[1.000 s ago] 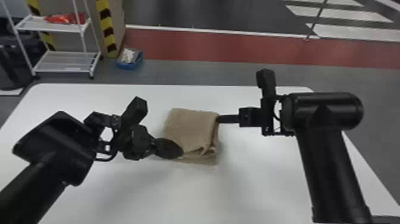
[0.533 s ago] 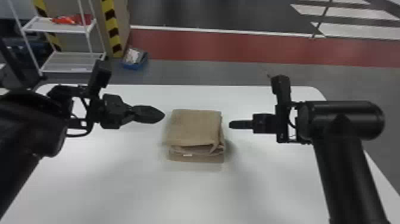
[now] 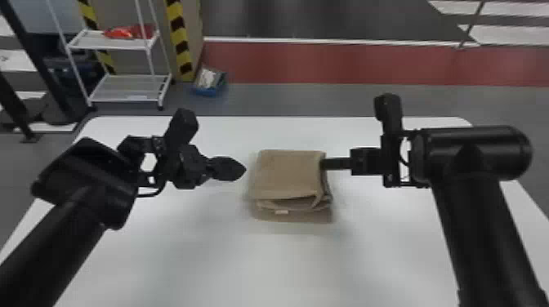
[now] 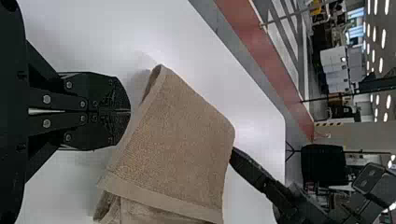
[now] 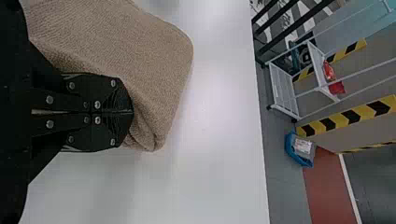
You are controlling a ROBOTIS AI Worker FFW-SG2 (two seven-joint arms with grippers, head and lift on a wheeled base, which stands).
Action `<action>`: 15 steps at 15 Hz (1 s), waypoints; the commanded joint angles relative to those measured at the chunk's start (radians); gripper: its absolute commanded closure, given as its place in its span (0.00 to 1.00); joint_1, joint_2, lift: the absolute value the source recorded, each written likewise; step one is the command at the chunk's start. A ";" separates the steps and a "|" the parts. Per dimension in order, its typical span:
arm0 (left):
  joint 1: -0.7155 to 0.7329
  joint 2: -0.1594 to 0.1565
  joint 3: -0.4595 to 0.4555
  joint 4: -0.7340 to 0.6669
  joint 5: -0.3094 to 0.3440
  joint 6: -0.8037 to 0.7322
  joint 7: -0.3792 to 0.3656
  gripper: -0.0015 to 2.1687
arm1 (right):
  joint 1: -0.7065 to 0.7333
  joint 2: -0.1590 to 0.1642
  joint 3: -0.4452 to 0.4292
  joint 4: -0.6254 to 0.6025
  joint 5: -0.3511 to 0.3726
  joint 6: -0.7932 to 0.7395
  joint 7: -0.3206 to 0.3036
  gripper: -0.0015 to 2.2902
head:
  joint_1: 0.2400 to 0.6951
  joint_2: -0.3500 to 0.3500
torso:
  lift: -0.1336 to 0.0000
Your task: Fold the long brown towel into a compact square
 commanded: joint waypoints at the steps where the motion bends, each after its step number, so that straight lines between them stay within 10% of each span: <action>1: 0.012 -0.004 -0.027 -0.003 -0.010 -0.017 -0.014 0.99 | -0.022 0.024 0.015 0.033 0.015 -0.016 -0.002 0.93 | 1.00 0.46 | 0.07; 9: 0.043 0.068 0.098 -0.146 0.072 0.069 -0.051 0.99 | 0.115 -0.002 -0.002 -0.299 0.107 0.272 0.015 0.93 | 1.00 0.47 | 0.07; 15: 0.135 0.100 0.185 -0.288 0.112 0.176 -0.075 0.99 | 0.165 0.031 0.054 -0.372 0.042 0.141 0.091 0.93 | 1.00 0.56 | 0.07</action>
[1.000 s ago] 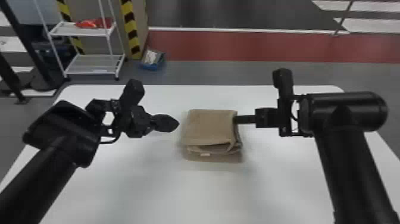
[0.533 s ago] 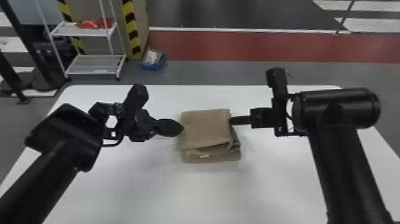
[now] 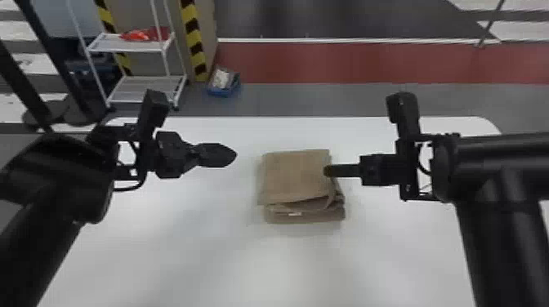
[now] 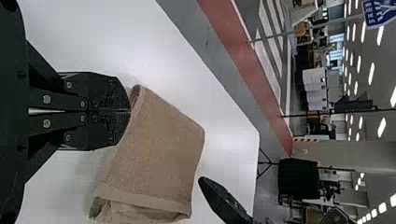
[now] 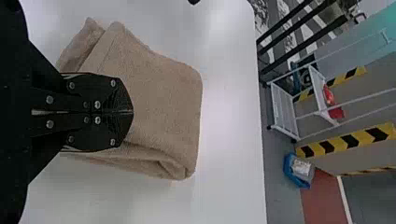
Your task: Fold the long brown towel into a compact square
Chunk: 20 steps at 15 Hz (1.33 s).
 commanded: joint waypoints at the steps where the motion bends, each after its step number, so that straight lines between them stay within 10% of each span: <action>1: 0.041 0.011 0.032 -0.038 0.015 0.016 -0.003 0.99 | 0.003 0.004 0.024 -0.001 -0.005 -0.016 -0.001 0.93 | 1.00 0.58 | 0.07; 10: 0.090 0.020 0.063 -0.075 0.016 0.019 -0.010 0.99 | 0.015 0.004 0.093 0.160 0.063 -0.083 -0.008 0.93 | 1.00 0.65 | 0.07; 14: 0.090 0.022 0.061 -0.075 0.016 0.031 -0.010 0.99 | 0.009 0.004 0.004 0.095 -0.043 -0.160 -0.010 0.93 | 1.00 0.64 | 0.07; 20: 0.117 0.029 0.072 -0.095 0.016 0.041 -0.016 0.99 | -0.136 0.004 -0.022 0.499 -0.041 -0.580 -0.083 0.93 | 1.00 0.61 | 0.07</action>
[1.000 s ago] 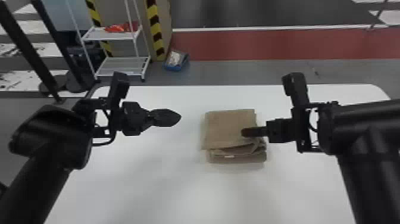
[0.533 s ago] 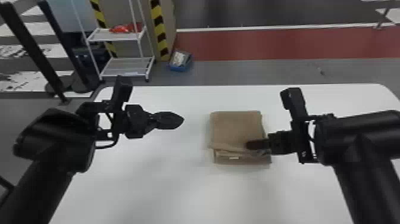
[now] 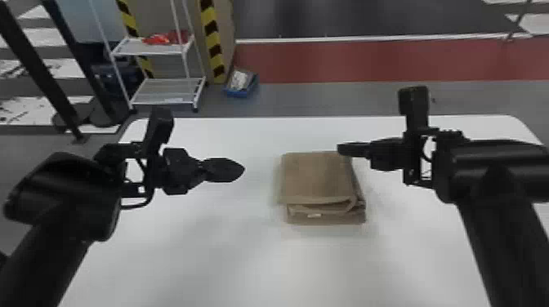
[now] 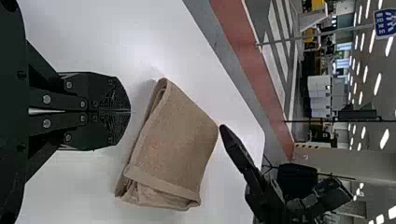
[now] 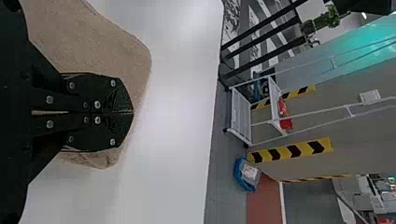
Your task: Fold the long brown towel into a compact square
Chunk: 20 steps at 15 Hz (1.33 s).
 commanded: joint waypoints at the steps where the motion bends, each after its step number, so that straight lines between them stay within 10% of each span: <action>1: 0.011 0.008 0.006 -0.004 0.000 -0.005 -0.001 0.99 | -0.039 0.002 0.002 0.126 0.034 -0.083 -0.014 0.93 | 1.00 0.61 | 0.07; 8: 0.016 0.007 0.016 -0.001 0.005 -0.018 0.002 0.99 | -0.068 0.002 0.037 0.195 0.132 -0.093 -0.024 0.93 | 1.00 0.61 | 0.07; 13: 0.054 0.002 0.156 -0.058 0.084 0.019 -0.003 0.99 | 0.065 0.002 -0.023 -0.104 -0.043 -0.111 0.005 0.93 | 1.00 0.61 | 0.07; 14: 0.094 -0.009 0.228 -0.116 0.123 0.071 -0.003 0.99 | 0.133 0.002 -0.023 -0.224 -0.078 -0.096 0.005 0.88 | 1.00 0.63 | 0.07; 16: 0.251 -0.085 0.428 -0.312 0.221 0.179 0.030 0.99 | 0.354 0.002 -0.002 -0.504 -0.088 -0.126 -0.008 0.33 | 1.00 0.66 | 0.07; 17: 0.337 -0.137 0.512 -0.410 0.291 0.212 0.054 0.86 | 0.456 0.002 0.009 -0.606 -0.089 -0.148 -0.016 0.08 | 0.98 0.69 | 0.07; 19: 0.489 -0.245 0.613 -0.575 0.405 0.265 0.063 0.08 | 0.624 0.002 0.014 -0.758 -0.083 -0.200 -0.041 0.01 | 1.00 0.78 | 0.07; 20: 0.570 -0.314 0.647 -0.670 0.410 0.258 0.073 0.00 | 0.710 0.002 0.012 -0.824 -0.083 -0.252 -0.085 0.01 | 1.00 0.80 | 0.07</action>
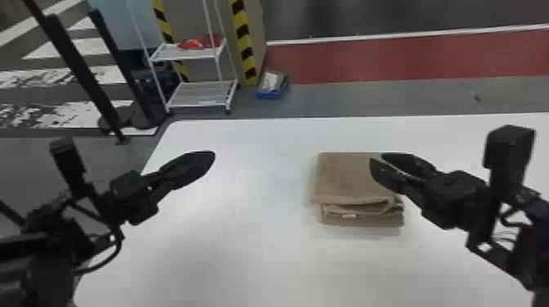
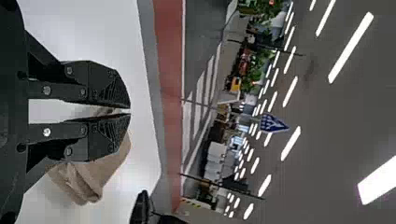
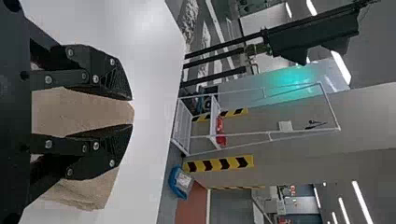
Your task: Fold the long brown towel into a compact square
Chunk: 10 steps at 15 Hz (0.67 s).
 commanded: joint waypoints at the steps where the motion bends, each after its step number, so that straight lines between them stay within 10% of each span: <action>1: 0.182 -0.156 0.080 -0.203 0.038 0.007 0.028 0.00 | 0.189 0.002 -0.008 -0.147 0.002 -0.097 -0.056 0.01 | 1.00 0.81 | 0.07; 2: 0.243 -0.216 0.088 -0.255 0.035 0.010 0.086 0.00 | 0.245 0.002 -0.033 -0.178 0.004 -0.128 -0.073 0.02 | 1.00 0.81 | 0.07; 7: 0.372 -0.216 0.108 -0.284 -0.036 -0.024 0.329 0.02 | 0.477 0.002 -0.112 -0.166 0.002 -0.484 -0.159 0.03 | 1.00 0.77 | 0.07; 10: 0.429 -0.216 0.013 -0.244 -0.190 -0.429 0.554 0.03 | 0.561 0.002 -0.096 -0.087 -0.004 -0.793 -0.177 0.04 | 1.00 0.85 | 0.07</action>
